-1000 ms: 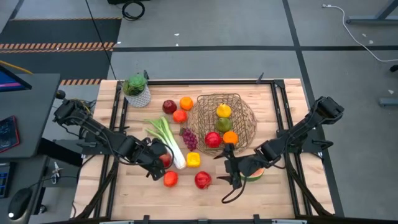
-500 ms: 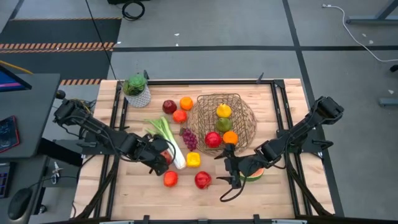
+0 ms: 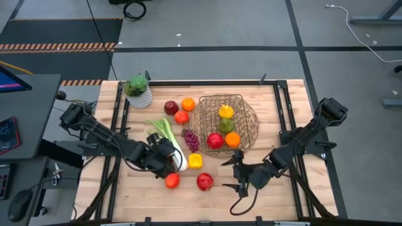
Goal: Build produce basket
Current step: Put the pomegranate into the wire basket
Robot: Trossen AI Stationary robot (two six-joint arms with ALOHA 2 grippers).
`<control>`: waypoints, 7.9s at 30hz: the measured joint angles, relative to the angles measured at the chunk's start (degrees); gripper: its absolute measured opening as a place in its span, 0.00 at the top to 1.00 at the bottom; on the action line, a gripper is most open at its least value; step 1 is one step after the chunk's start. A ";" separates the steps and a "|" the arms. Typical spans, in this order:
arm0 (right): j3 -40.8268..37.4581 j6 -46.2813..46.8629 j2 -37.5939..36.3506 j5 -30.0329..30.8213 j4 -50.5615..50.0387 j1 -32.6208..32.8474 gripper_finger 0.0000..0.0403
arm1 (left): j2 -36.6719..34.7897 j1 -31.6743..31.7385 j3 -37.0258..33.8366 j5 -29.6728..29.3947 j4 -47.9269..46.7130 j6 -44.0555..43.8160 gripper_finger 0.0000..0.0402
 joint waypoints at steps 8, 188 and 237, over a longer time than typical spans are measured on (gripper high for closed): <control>0.00 0.15 0.00 1.92 -0.03 0.49 0.05 | -6.81 -2.70 0.00 -10.11 -11.97 -3.77 0.57; -3.08 -3.53 -3.33 3.64 -1.48 -3.40 0.05 | 4.14 3.05 15.93 9.85 -9.52 36.46 0.10; -3.06 10.11 -5.05 5.17 -9.79 -1.54 0.05 | 4.17 25.01 31.56 14.74 6.00 25.98 0.08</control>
